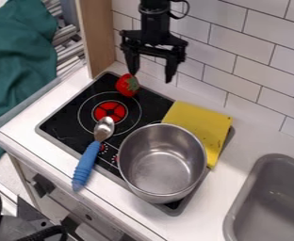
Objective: Put the red strawberry on the right burner
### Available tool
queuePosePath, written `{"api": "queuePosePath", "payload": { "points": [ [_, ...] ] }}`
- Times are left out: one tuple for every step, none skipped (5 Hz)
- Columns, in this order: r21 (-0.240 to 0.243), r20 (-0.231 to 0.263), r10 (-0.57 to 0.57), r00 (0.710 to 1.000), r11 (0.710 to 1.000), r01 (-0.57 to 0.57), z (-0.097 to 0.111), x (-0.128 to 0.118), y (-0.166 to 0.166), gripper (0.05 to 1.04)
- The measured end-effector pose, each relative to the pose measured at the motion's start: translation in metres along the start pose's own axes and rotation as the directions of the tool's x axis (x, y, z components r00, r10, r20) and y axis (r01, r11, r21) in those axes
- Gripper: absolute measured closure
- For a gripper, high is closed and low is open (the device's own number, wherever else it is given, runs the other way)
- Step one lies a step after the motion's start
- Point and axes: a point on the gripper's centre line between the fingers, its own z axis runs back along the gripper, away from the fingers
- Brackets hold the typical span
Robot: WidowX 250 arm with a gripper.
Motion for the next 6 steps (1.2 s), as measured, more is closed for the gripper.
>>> {"api": "queuePosePath", "payload": {
  "points": [
    [0.015,-0.015,0.038,0.999,0.999,-0.038,-0.010,0.009,0.024,0.077],
    [0.018,-0.042,0.053,0.998,0.998,-0.052,-0.026,0.016,0.034,0.077],
    [0.023,-0.075,0.062,0.995,0.998,-0.060,-0.040,0.020,0.047,0.077],
    [0.022,-0.131,0.064,0.989,0.998,-0.062,-0.062,0.012,0.047,0.077],
    [0.015,-0.165,0.053,0.985,0.999,-0.051,-0.077,0.012,0.047,0.133],
    [0.016,-0.149,0.067,0.987,0.998,-0.065,-0.078,0.011,0.047,0.346]
  ]
}}
